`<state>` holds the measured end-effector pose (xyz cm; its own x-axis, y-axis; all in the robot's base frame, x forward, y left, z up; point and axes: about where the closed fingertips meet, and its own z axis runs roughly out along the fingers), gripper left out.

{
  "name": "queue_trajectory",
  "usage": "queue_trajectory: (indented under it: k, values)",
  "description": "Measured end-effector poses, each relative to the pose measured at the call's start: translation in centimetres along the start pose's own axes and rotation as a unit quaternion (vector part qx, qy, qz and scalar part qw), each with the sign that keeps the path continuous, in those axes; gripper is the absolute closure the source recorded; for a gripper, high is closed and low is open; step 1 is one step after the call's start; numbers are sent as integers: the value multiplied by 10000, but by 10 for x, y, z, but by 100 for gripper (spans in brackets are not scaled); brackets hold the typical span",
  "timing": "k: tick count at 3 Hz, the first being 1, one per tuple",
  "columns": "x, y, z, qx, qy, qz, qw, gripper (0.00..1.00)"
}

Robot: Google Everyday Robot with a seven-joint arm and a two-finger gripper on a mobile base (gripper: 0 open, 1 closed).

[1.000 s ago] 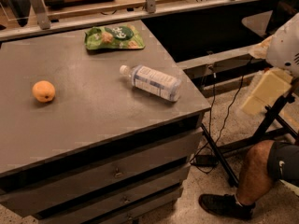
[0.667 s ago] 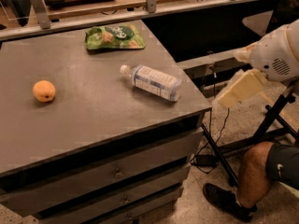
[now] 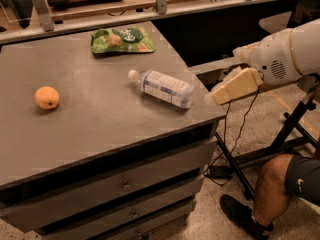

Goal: Move blue plastic bottle near orange

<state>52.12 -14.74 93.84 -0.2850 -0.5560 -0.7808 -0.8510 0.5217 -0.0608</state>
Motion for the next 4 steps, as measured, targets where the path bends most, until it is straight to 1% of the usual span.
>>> queue_trajectory:
  k: [1,2,3,4]
  values:
    - [0,0,0,0,0,0,10000,0]
    - [13,1,15,1,-139,116,9998,0]
    - [23,2,40,-79,-274,138,9995,0]
    - [30,1,64,-138,-354,97,9992,0]
